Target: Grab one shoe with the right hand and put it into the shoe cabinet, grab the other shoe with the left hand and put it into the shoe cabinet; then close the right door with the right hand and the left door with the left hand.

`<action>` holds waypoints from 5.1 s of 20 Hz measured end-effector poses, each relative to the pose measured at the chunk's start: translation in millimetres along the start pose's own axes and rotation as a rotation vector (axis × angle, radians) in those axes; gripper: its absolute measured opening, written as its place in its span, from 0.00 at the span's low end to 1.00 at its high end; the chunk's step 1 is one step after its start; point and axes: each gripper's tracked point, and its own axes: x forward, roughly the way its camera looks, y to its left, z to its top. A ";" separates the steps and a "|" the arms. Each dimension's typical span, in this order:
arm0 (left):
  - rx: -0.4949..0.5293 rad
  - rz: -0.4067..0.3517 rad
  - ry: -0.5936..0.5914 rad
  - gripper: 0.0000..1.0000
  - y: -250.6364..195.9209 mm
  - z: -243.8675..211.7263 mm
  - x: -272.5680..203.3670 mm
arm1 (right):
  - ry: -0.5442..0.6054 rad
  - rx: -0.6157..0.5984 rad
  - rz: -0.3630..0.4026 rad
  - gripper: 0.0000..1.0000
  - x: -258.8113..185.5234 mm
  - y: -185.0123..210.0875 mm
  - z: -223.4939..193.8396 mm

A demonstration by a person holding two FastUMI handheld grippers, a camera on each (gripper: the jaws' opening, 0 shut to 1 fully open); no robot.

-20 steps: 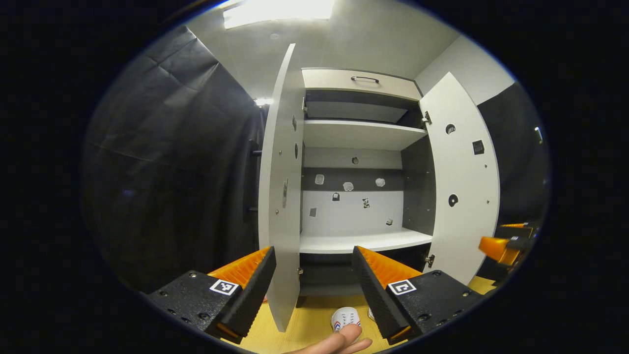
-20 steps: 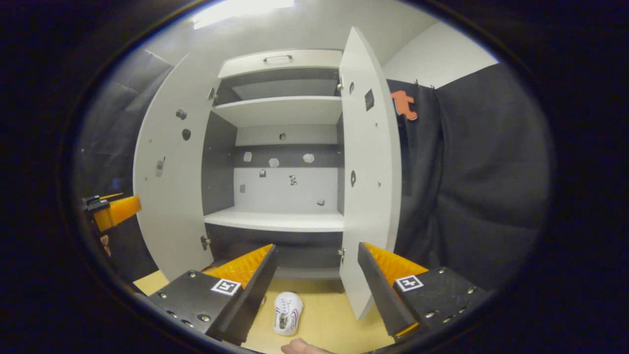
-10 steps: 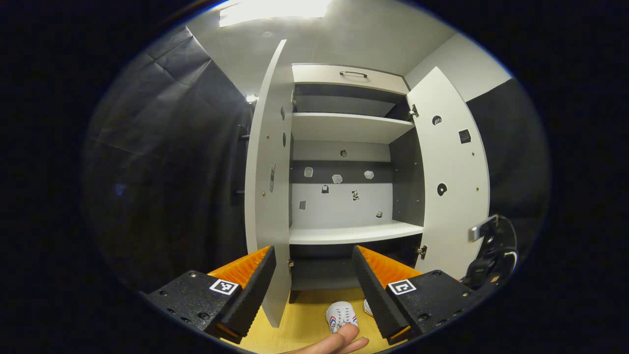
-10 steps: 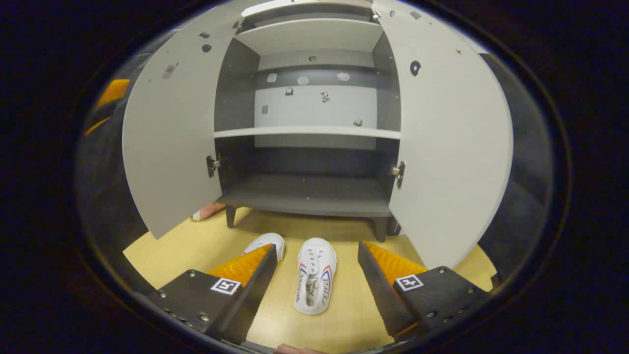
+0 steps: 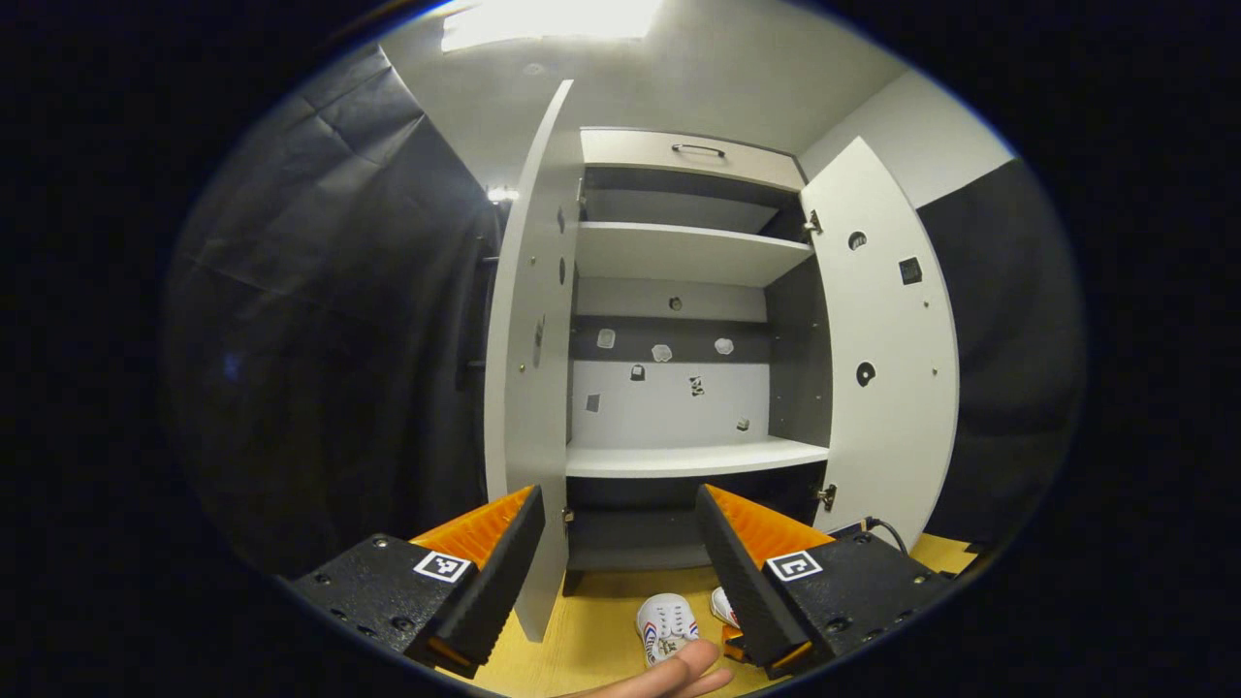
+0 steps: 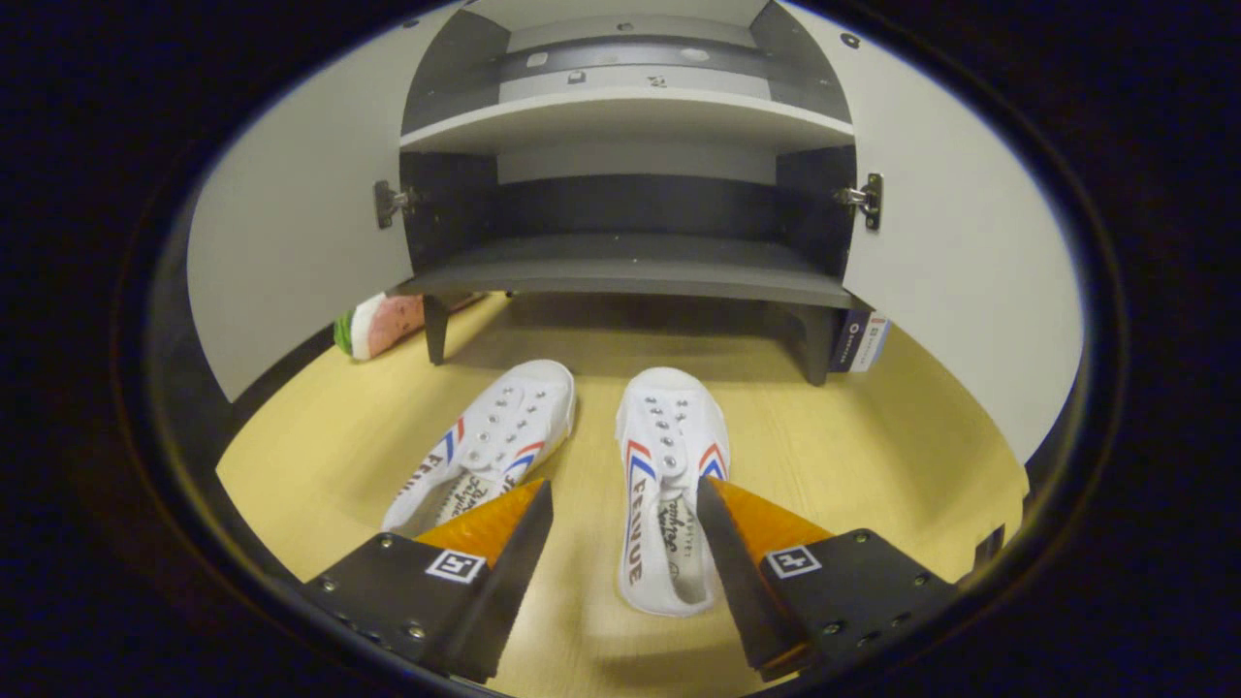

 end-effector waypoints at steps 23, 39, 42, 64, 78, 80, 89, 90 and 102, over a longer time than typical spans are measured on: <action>-0.028 -0.070 0.100 0.94 -15.5 -38.5 2.8 | -0.266 0.182 0.050 0.01 6.5 -4.7 49.8; -0.043 -0.091 0.134 0.95 -9.6 -59.7 3.3 | -0.560 -0.022 0.102 0.01 -139.9 -17.1 261.1; -0.020 -0.095 0.150 0.95 -12.5 -73.1 5.6 | -0.587 -0.069 0.096 0.02 -150.7 -21.9 312.2; 0.004 -0.086 0.138 0.95 -10.6 -86.2 46.4 | -0.349 -0.256 -0.018 0.04 72.8 -51.6 463.8; -0.007 -0.092 0.204 0.95 -20.8 -106.9 41.6 | -0.394 -0.043 0.024 0.86 22.7 -42.5 460.8; -0.010 -0.090 0.202 0.95 -20.6 -105.0 35.3 | -0.402 0.008 0.082 0.96 -6.1 -30.1 456.6; -0.044 -0.102 0.281 0.95 -34.8 -125.4 19.7 | -0.553 0.116 0.158 0.98 -169.6 -20.8 415.0; -0.054 -0.116 0.310 0.95 -38.5 -133.5 17.6 | -0.573 0.106 0.161 0.97 -186.7 -20.4 407.6; -0.111 -0.141 0.553 0.98 -35.8 -287.2 41.0 | -0.763 0.056 0.060 0.97 -287.4 -62.4 297.7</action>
